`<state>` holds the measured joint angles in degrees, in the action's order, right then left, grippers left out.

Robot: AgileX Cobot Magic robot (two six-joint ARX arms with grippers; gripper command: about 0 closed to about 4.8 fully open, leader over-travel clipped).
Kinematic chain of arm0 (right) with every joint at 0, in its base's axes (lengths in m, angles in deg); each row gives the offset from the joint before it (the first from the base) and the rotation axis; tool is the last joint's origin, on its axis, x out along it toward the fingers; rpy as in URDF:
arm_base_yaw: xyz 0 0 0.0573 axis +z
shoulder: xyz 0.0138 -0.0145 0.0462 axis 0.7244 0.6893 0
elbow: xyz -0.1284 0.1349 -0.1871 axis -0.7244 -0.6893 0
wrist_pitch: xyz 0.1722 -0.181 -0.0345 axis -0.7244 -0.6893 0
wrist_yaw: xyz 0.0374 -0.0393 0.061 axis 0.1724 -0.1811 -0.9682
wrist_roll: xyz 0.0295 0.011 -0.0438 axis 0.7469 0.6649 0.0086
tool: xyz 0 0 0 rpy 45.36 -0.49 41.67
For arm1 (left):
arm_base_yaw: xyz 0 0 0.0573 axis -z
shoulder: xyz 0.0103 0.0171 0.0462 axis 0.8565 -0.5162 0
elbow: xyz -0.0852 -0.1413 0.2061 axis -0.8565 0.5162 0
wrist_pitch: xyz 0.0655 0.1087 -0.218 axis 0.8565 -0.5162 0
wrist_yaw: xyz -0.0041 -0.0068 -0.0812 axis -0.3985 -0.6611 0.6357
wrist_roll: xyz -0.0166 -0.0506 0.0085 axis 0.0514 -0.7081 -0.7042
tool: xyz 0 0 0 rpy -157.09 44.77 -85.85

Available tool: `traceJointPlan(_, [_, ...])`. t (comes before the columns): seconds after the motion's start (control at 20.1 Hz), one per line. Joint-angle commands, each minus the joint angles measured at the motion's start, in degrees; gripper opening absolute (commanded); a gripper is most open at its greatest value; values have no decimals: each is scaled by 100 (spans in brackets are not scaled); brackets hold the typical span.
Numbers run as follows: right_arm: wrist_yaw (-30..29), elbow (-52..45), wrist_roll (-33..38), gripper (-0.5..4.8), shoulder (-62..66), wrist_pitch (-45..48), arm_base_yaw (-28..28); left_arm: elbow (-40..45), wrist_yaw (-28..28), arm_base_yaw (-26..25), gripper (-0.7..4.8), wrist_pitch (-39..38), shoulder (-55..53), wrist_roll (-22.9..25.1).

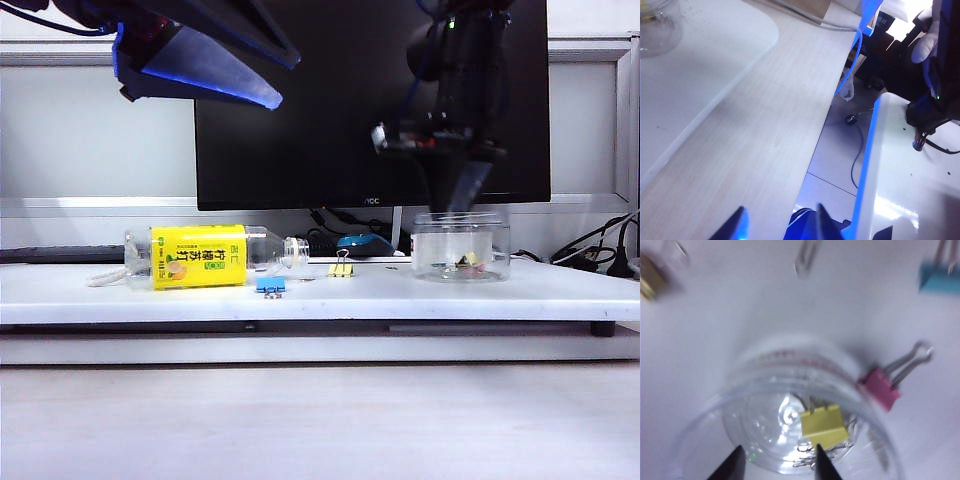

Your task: Take the clips out of the round transparent plastic box and place them on the table.

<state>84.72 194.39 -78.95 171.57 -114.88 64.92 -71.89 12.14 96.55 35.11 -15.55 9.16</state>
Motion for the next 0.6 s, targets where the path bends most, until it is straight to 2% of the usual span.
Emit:
traceJointPlan(0.05, [26,-326,-140,180,-17,-24,2,0,-52,2,184,39,11,39])
traceJointPlan(0.45, [264,-479,-203,180,4,337,2,0,-52,2,184,79,11,37])
traceJointPlan(0.6, [688,-479,-205,180,2,337,2,0,-52,2,184,74,11,39])
